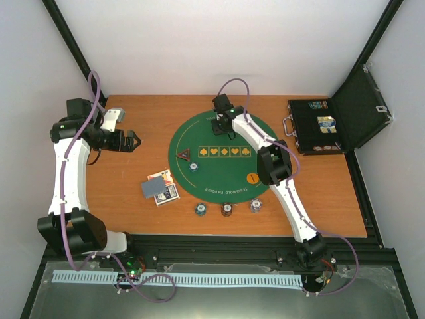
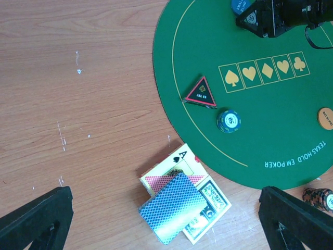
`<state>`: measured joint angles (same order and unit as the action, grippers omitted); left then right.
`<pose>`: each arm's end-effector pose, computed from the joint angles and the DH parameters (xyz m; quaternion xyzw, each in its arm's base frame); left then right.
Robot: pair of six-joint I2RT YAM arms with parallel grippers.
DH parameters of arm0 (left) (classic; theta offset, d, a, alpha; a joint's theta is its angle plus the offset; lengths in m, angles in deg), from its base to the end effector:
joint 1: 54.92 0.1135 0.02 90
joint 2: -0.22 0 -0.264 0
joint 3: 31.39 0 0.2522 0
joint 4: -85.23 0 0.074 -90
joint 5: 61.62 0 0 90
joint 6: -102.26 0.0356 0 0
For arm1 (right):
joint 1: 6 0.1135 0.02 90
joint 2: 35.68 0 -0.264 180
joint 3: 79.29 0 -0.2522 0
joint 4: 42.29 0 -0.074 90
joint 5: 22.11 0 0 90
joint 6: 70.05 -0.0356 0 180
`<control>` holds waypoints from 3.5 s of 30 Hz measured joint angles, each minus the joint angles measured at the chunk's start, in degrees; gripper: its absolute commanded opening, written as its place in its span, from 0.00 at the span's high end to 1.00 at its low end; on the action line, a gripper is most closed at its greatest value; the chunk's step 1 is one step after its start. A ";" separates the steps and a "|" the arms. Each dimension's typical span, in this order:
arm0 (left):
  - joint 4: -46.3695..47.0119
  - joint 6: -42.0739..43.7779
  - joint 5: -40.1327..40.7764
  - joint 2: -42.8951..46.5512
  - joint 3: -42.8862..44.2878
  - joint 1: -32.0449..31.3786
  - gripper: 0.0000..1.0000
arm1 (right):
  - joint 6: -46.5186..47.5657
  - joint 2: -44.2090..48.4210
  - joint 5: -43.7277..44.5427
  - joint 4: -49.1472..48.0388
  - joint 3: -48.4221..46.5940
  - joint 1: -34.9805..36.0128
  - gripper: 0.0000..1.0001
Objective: Distribute texas hold em gaming equipment
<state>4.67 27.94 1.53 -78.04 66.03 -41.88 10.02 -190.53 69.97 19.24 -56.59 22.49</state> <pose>0.2522 0.0419 0.3619 0.0790 0.9410 -0.1584 0.2885 0.4992 0.2694 0.1425 -0.1506 0.9518 0.0712 0.2574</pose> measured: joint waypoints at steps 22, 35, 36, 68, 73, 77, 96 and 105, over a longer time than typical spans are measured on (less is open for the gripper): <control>-0.04 0.00 -0.61 0.66 0.00 0.00 0.00 | 0.66 4.96 2.16 0.42 8.00 2.23 0.71; -0.07 0.00 -0.81 0.66 -0.02 0.00 0.00 | 0.96 4.46 2.05 1.31 6.75 1.86 0.26; -0.07 0.00 -0.79 0.68 -0.02 0.00 0.00 | 1.09 4.57 2.21 1.66 6.75 1.86 0.26; -3.23 0.04 -0.55 8.26 -7.08 2.71 0.00 | -13.70 51.93 3.93 -8.72 67.34 38.10 0.14; -3.15 0.42 -0.52 8.90 -8.31 2.71 0.00 | -14.21 48.98 3.21 -9.99 68.04 38.29 0.17; -3.10 0.63 -0.55 9.11 -8.37 2.73 0.00 | -14.47 46.93 3.26 -10.49 68.35 38.29 0.18; -3.10 0.87 -0.57 9.18 -8.28 2.71 0.00 | -13.49 43.89 1.38 -12.92 70.16 37.09 0.44; -3.13 0.87 -0.59 9.18 -8.15 2.71 0.00 | -13.33 43.89 1.27 -12.87 70.25 37.07 0.53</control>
<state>1.54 28.81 0.94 -68.86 57.88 -39.17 -3.31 -146.64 71.24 6.37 13.66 59.56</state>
